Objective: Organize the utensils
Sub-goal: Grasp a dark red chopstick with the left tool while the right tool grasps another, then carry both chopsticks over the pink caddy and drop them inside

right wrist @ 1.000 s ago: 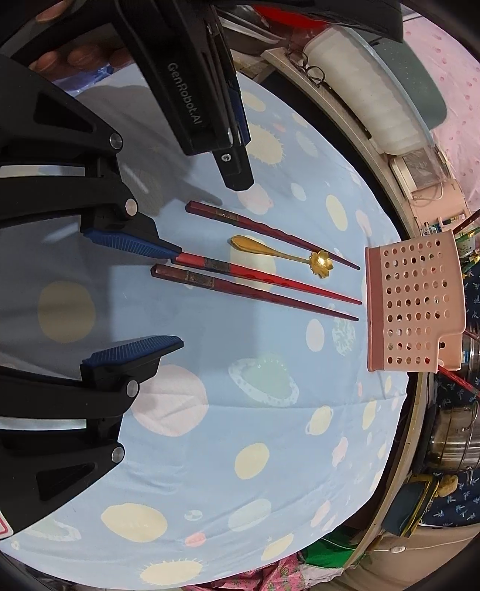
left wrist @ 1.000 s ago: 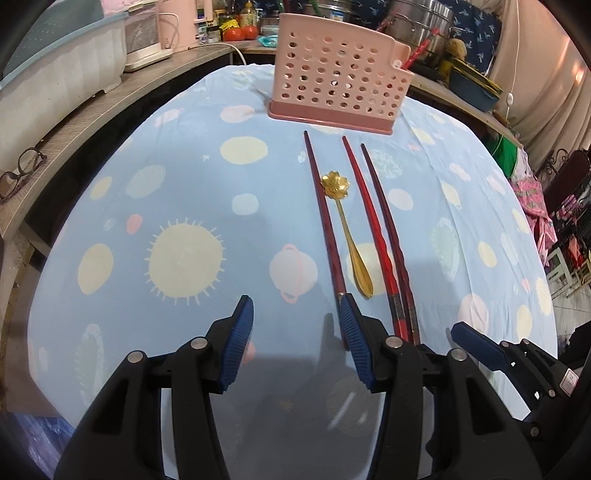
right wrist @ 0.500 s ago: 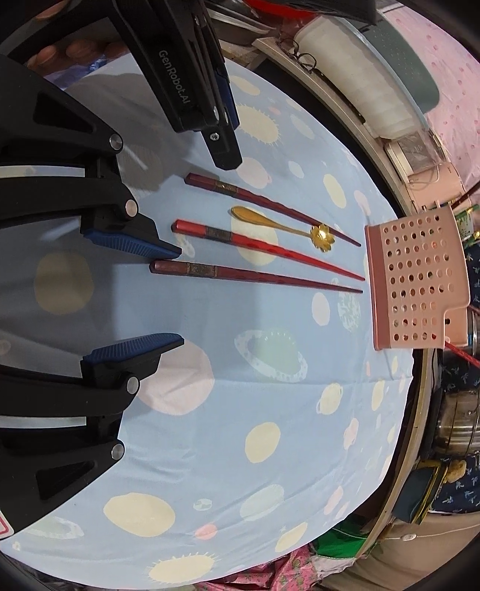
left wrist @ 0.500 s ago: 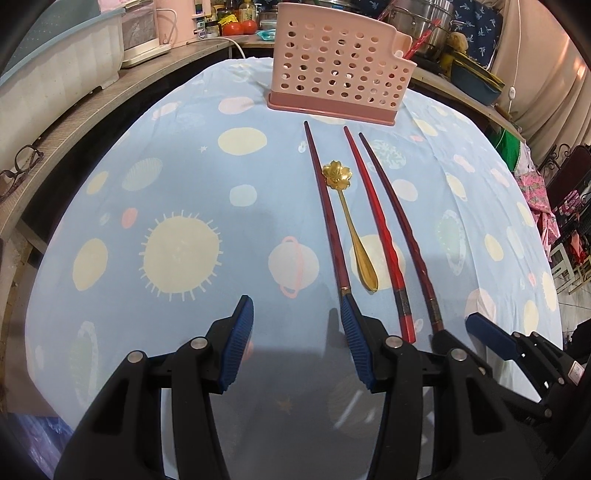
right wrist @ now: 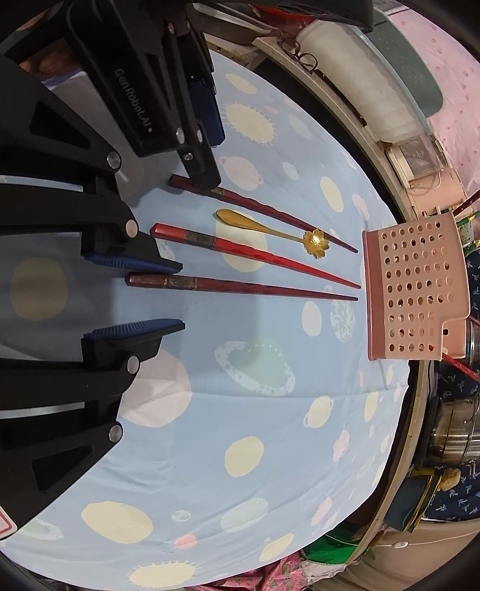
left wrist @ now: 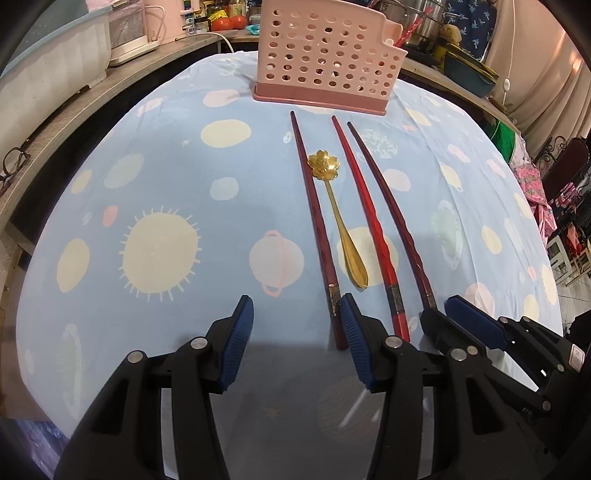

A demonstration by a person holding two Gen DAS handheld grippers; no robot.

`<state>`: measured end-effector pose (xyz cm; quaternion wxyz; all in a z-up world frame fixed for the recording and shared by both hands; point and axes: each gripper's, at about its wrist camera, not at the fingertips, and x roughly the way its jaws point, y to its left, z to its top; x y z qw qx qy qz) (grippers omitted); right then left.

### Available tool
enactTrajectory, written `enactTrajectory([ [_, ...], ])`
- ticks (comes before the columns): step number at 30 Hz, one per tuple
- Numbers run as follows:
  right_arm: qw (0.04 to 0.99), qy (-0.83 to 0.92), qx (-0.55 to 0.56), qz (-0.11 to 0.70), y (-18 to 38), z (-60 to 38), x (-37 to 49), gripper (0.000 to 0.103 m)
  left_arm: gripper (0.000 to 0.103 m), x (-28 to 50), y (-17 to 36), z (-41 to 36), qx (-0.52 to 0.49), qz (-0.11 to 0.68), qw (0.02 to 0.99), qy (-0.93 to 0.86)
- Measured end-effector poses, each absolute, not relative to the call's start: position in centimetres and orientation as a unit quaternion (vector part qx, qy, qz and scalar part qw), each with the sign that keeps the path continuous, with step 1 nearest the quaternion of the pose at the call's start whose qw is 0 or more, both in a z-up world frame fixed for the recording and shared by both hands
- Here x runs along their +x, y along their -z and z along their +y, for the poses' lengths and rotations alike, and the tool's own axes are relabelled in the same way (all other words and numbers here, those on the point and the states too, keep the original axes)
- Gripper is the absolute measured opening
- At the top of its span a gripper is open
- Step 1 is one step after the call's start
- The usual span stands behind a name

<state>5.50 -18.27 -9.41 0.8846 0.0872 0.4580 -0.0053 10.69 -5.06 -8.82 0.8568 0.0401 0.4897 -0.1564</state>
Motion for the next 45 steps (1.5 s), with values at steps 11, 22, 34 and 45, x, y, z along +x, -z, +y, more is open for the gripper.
enactTrajectory([
  [11, 0.885, -0.002, 0.092, 0.457, 9.5, -18.3, 5.6, 0.008, 0.038, 10.6, 9.2, -5.9, 0.054, 0.485, 0.858, 0.16],
  [22, 0.884, -0.004, 0.095, 0.457, 9.4, -18.2, 5.4, 0.008, 0.007, 10.5, 9.2, -5.6, 0.05, 0.485, 0.856, 0.172],
  [34, 0.895, -0.003, 0.113, 0.432, 7.0, -19.1, 4.1, 0.007, 0.007, 10.1, 7.0, -4.6, 0.034, 0.472, 0.865, 0.167],
  [45, 0.921, 0.0, 0.134, 0.365, 0.9, -20.7, 3.3, 0.007, 0.007, 9.6, 1.2, -3.4, 0.004, 0.419, 0.891, 0.176],
])
